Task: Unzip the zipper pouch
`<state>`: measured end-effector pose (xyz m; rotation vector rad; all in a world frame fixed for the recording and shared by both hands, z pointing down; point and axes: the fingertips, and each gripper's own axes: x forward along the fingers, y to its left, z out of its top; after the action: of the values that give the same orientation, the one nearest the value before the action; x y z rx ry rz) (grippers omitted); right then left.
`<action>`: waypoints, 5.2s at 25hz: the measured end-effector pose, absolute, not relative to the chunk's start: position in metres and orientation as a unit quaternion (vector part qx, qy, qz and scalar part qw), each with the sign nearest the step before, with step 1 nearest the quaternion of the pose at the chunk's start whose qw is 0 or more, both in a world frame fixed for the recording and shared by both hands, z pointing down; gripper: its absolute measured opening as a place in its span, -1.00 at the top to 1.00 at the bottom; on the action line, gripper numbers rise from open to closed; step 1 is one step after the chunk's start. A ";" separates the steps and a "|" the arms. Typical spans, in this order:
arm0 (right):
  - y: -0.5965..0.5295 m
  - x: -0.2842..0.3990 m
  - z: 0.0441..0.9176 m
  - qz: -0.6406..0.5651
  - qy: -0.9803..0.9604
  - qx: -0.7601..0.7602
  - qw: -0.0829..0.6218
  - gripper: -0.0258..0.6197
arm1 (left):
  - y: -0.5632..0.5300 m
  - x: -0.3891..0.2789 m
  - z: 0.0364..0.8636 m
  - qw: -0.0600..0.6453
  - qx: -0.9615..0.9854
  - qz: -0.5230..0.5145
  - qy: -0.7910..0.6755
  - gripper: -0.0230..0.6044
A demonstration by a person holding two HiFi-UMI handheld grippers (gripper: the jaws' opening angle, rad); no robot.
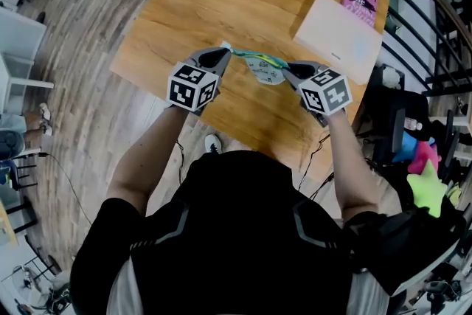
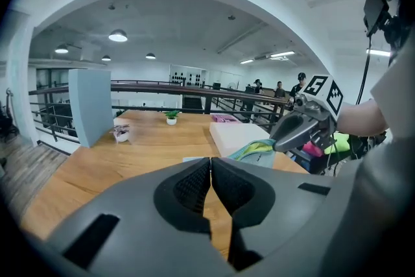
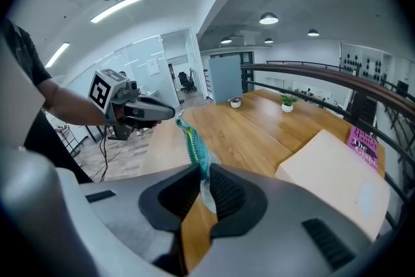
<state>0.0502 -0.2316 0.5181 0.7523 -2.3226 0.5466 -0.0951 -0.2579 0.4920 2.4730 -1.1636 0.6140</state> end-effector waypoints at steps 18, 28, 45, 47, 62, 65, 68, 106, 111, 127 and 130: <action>-0.229 0.050 0.608 0.277 -0.864 0.279 0.314 0.75 | -0.250 -0.095 0.578 0.202 0.850 0.275 -0.401 0.82; -0.198 0.050 0.648 0.397 -0.836 0.255 0.281 0.75 | -0.212 -0.099 0.628 0.237 0.837 0.315 -0.379 0.82; -0.188 0.055 0.695 0.479 -0.779 0.254 0.315 0.76 | -0.207 -0.100 0.674 0.273 0.812 0.372 -0.358 0.82; -0.189 0.056 0.696 0.483 -0.778 0.252 0.313 0.76 | -0.210 -0.100 0.677 0.270 0.811 0.383 -0.350 0.82; -0.190 0.057 0.698 0.484 -0.771 0.255 0.326 0.75 | -0.211 -0.099 0.679 0.277 0.809 0.395 -0.336 0.81; -0.188 0.056 0.696 0.462 -0.778 0.258 0.339 0.72 | -0.213 -0.092 0.662 0.267 0.824 0.369 -0.338 0.81; -0.192 0.058 0.693 0.438 -0.783 0.281 0.340 0.65 | -0.219 -0.088 0.649 0.249 0.840 0.349 -0.332 0.81; -0.143 0.041 0.346 0.143 -0.815 0.551 0.111 0.71 | -0.203 -0.184 0.373 0.124 0.929 0.087 -0.338 0.83; -0.138 0.058 0.310 0.112 -0.820 0.552 0.101 0.84 | -0.198 -0.177 0.332 0.152 0.923 0.057 -0.348 0.83; -0.133 0.059 0.290 0.109 -0.854 0.505 0.056 0.89 | -0.157 -0.180 0.287 0.105 0.882 0.053 -0.457 0.83; -0.130 0.059 0.285 0.099 -0.854 0.507 0.064 0.90 | -0.156 -0.176 0.282 0.091 0.881 0.057 -0.461 0.83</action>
<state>0.0595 -0.1301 0.2853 1.5304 -2.5787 0.2988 -0.1759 -0.1560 0.2821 2.6165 -1.3707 0.1681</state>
